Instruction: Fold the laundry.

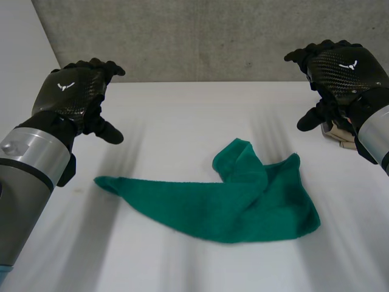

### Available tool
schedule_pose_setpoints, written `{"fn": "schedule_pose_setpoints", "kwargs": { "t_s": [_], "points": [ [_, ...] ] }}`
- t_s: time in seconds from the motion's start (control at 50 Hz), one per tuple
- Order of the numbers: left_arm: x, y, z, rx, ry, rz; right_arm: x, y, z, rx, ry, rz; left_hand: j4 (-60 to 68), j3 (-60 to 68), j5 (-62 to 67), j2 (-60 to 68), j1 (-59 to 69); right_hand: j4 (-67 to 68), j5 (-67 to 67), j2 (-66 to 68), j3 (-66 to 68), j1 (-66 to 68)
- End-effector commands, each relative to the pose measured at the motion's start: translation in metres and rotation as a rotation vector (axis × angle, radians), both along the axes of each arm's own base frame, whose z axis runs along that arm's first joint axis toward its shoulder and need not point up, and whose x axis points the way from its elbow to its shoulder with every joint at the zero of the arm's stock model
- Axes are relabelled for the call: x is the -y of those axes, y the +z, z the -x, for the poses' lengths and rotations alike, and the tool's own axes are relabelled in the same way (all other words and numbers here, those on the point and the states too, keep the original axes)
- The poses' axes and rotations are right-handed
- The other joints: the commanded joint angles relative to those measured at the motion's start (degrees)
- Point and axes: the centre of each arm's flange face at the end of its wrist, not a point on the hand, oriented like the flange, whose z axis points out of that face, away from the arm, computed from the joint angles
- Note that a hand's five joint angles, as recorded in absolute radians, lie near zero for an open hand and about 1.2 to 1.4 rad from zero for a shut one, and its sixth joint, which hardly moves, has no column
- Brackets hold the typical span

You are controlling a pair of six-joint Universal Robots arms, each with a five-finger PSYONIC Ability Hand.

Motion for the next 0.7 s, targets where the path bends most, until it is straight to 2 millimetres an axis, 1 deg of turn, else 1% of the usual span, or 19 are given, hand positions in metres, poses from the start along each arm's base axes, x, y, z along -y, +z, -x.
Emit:
{"fn": "schedule_pose_setpoints", "kwargs": {
  "t_s": [0.02, 0.14, 0.26, 0.44, 0.48, 0.56, 0.64, 0.66, 0.7],
  "points": [
    [0.0, 0.0, 0.0, -0.001, 0.0, 0.001, 0.0, 0.0, 0.0, 0.003, 0.0, 0.002, -6.8, -6.5, -7.3, -6.5, -6.6, -6.8, -6.8, -6.1, -6.8, -6.1],
    [0.0, 0.0, 0.0, -0.005, -0.001, 0.0, 0.0, -0.002, 0.0, 0.018, 0.001, -0.008, -7.1, -6.8, -7.6, -6.9, -7.0, -6.8, -6.8, -6.1, -6.8, -6.1],
    [0.004, -0.001, -0.004, -0.007, 0.015, -0.003, -0.001, -0.004, -0.002, 0.036, 0.017, -0.008, -7.1, -6.8, -7.6, -6.9, -7.0, -6.8, -6.8, -6.1, -6.8, -6.1],
    [0.005, 0.0, -0.002, -0.005, -0.008, 0.003, 0.002, -0.004, -0.001, 0.15, 0.031, -0.075, -6.6, -6.3, -7.1, -6.4, -6.5, -6.8, -6.8, -6.1, -6.8, -6.1],
    [0.006, 0.0, -0.003, -0.005, -0.007, 0.006, 0.005, -0.003, -0.001, 0.149, 0.034, -0.077, -6.6, -6.3, -7.1, -6.4, -6.5, -6.8, -6.8, -6.1, -6.8, -6.1],
    [0.01, 0.0, -0.005, 0.009, 0.003, 0.007, 0.003, -0.001, -0.003, 0.11, 0.073, -0.1, -6.6, -6.3, -7.1, -6.4, -6.5, -6.8, -6.8, -6.1, -6.8, -6.1],
    [0.016, -0.016, -0.003, 0.105, 0.007, -0.014, 0.012, -0.023, -0.003, -0.039, 0.097, -0.191, -6.6, -6.3, -7.1, -6.4, -6.5, -6.8, -6.8, -6.1, -6.8, -6.1],
    [0.019, -0.025, -0.003, 0.167, 0.01, -0.022, 0.015, -0.033, -0.002, -0.108, 0.101, -0.212, -6.6, -6.3, -7.1, -6.4, -6.5, -6.8, -6.8, -6.1, -6.8, -6.1],
    [0.022, -0.036, -0.003, 0.238, 0.012, -0.034, 0.017, -0.041, -0.003, -0.178, 0.115, -0.216, -6.6, -6.3, -7.1, -6.4, -6.5, -6.8, -6.8, -6.1, -6.8, -6.1]
  ]
}}
